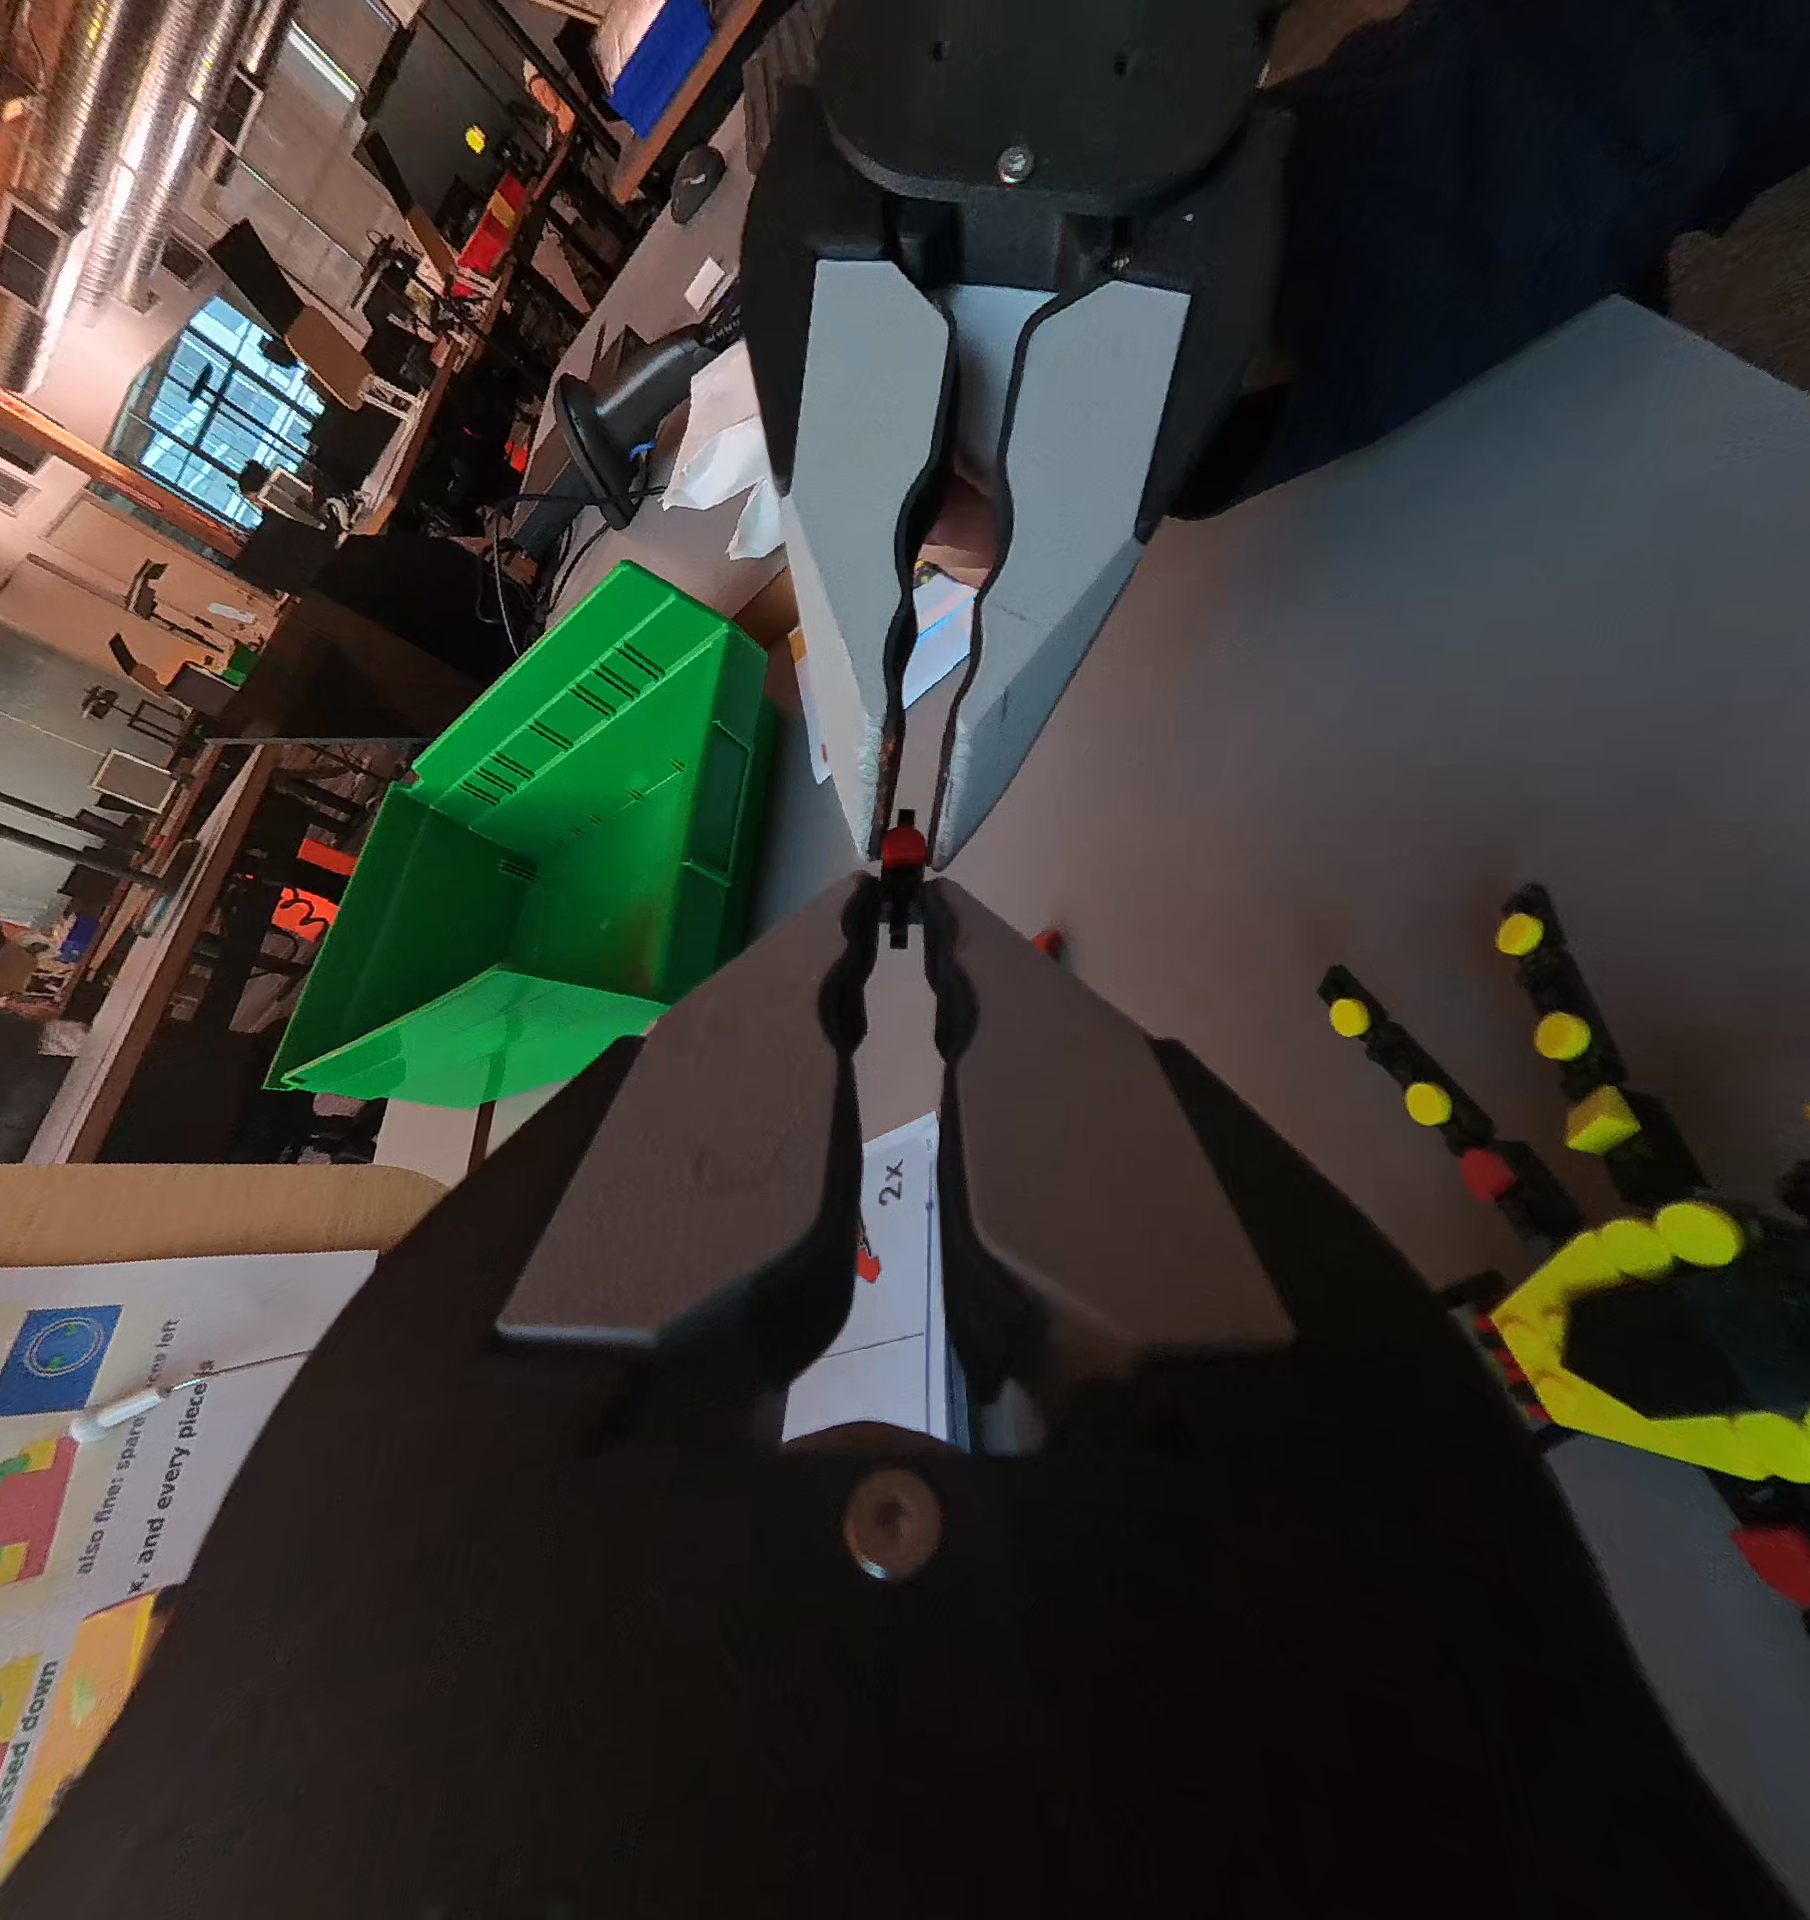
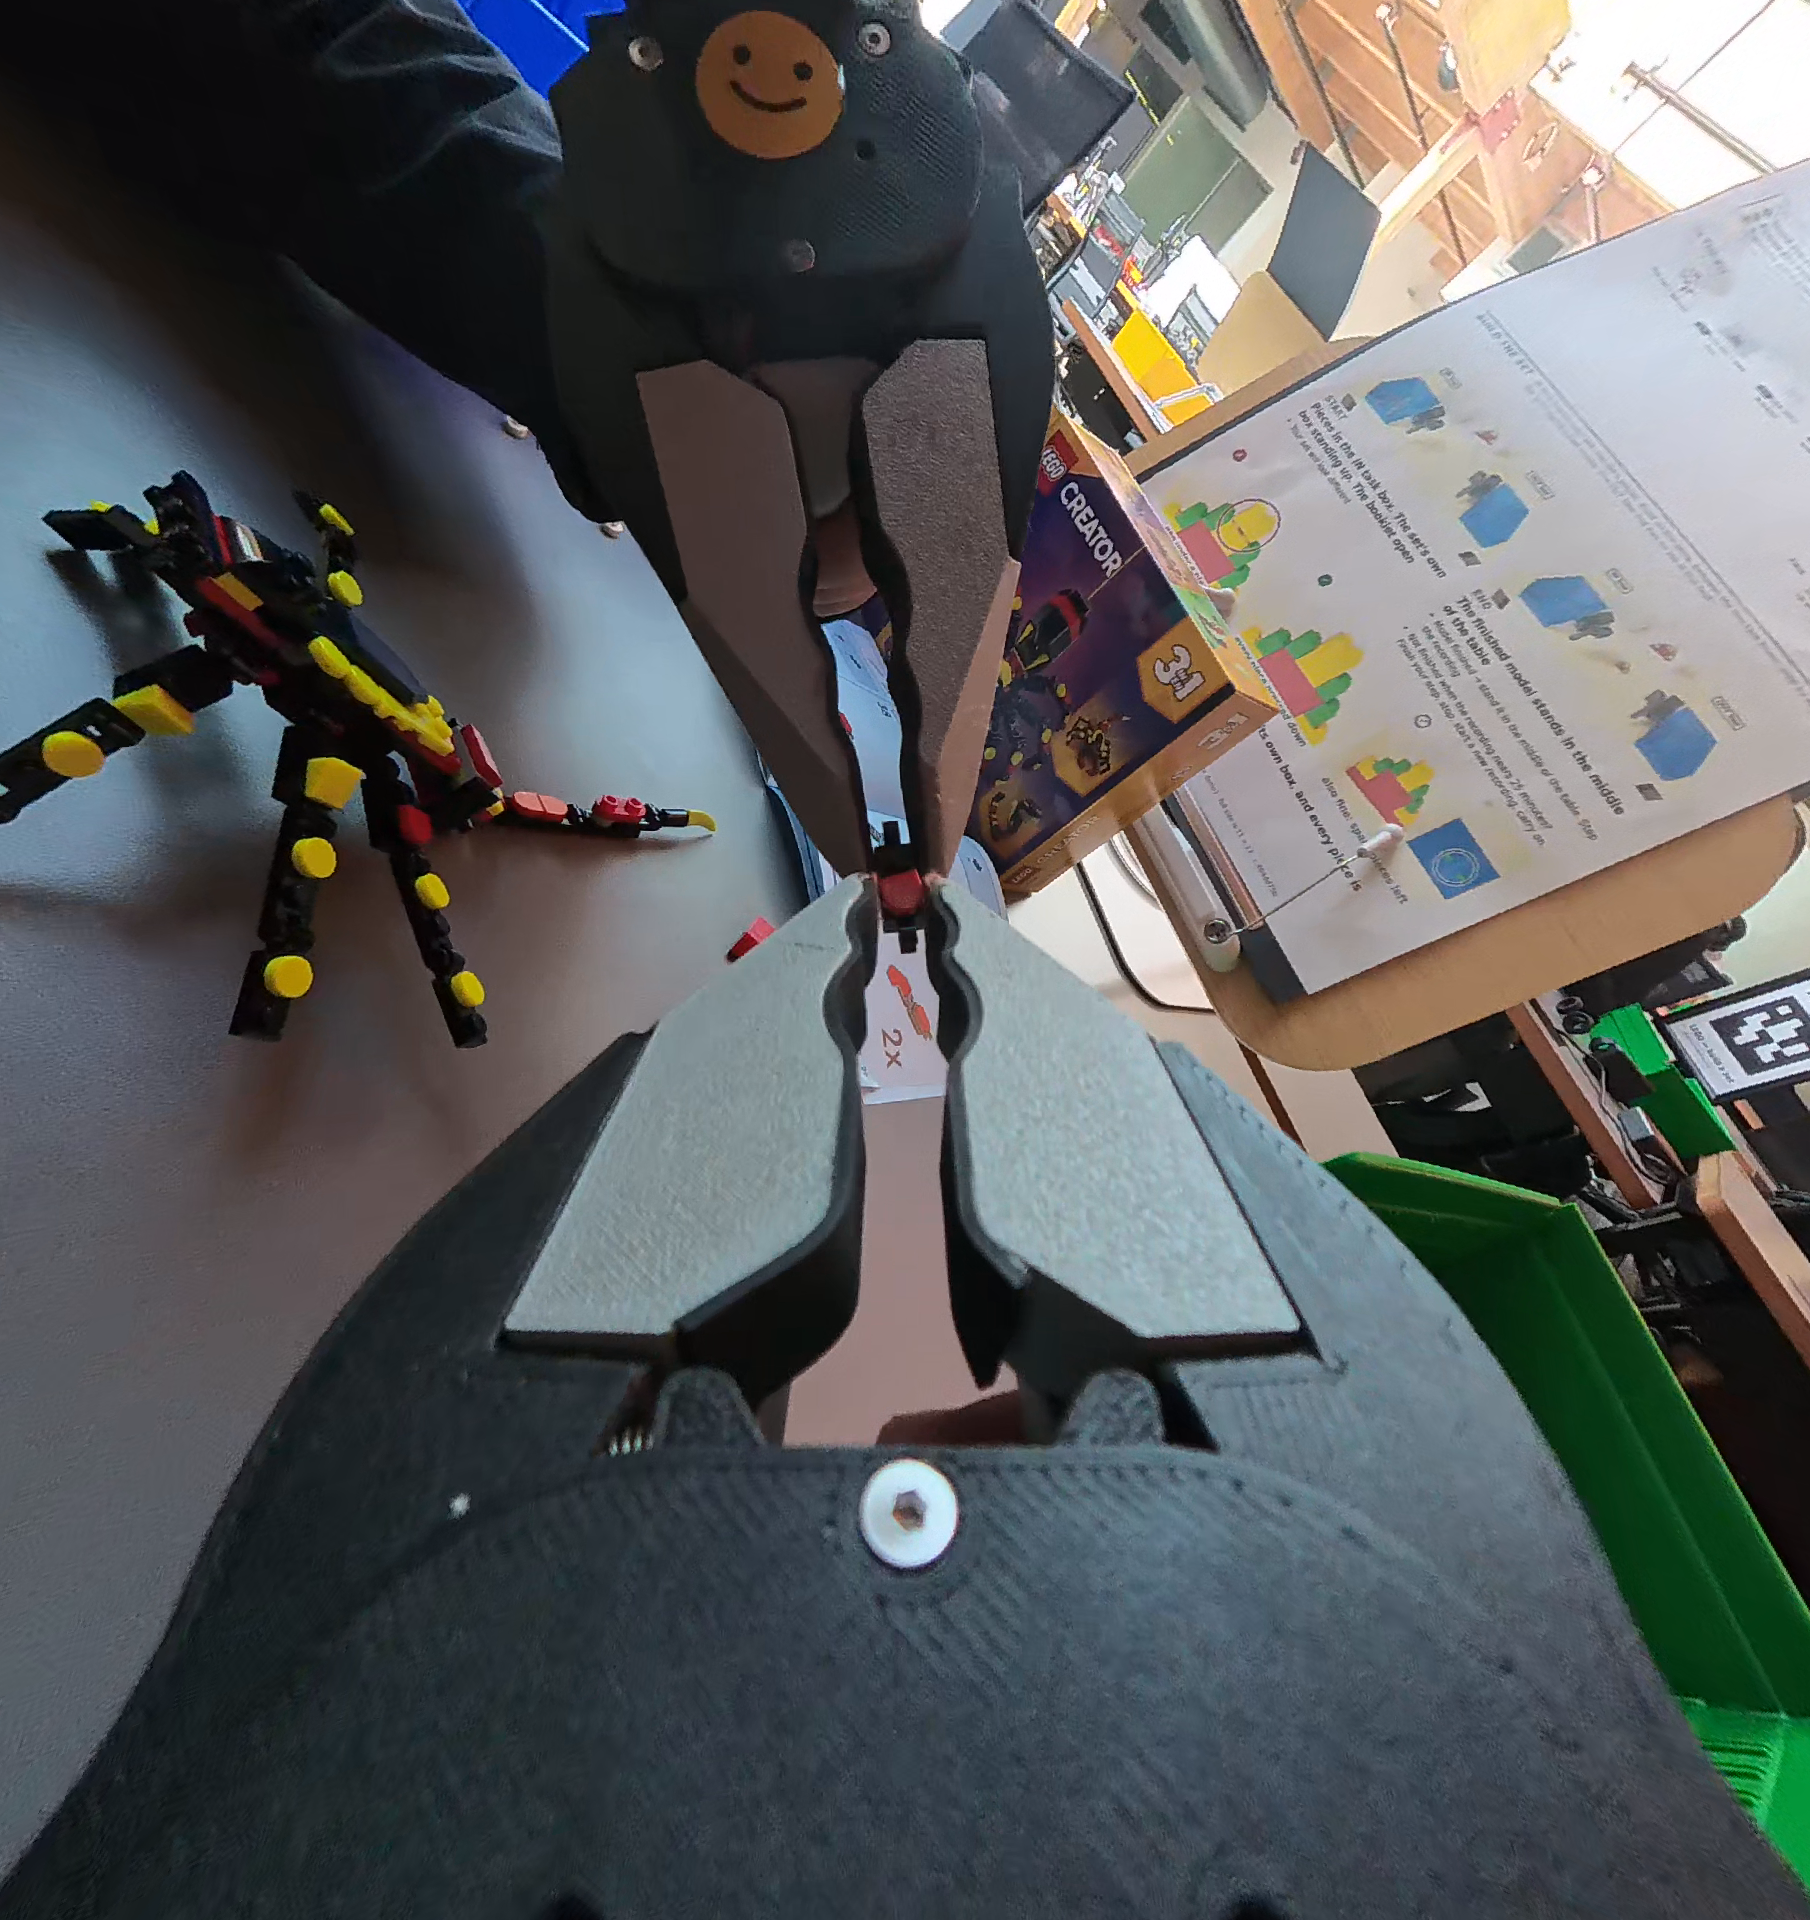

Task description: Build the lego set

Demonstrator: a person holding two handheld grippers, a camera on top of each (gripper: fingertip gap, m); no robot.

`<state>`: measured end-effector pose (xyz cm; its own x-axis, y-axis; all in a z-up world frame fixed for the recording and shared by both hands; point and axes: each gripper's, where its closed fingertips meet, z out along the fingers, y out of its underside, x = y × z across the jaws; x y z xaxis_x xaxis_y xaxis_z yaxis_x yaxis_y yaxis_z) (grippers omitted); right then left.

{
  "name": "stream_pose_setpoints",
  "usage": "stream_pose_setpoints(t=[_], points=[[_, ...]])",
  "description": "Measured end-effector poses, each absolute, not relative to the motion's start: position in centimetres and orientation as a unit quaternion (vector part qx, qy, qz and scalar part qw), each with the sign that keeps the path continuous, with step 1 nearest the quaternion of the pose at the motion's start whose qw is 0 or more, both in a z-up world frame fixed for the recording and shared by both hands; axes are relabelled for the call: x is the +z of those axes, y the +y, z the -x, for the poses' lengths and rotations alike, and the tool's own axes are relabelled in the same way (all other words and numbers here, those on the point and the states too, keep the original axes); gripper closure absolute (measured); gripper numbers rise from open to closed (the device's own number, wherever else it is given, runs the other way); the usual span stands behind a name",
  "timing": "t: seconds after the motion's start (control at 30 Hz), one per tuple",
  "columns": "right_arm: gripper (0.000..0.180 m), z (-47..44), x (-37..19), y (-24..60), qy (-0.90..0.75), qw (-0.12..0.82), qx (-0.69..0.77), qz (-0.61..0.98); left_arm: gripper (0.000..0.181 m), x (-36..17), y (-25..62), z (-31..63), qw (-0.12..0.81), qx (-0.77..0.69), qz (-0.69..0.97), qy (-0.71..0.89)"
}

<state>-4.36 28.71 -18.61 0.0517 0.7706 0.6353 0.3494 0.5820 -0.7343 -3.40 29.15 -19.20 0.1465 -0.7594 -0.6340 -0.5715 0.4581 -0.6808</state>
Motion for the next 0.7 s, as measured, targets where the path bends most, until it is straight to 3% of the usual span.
stream_pose_setpoints(t=[0.7], points=[[0.174, 4.33, -18.93, 28.34, -0.682, 0.591, 0.163, 0.4, 0.175, -19.74, 28.86, 3.31, 0.533, -0.123, 0.529, 0.649]])
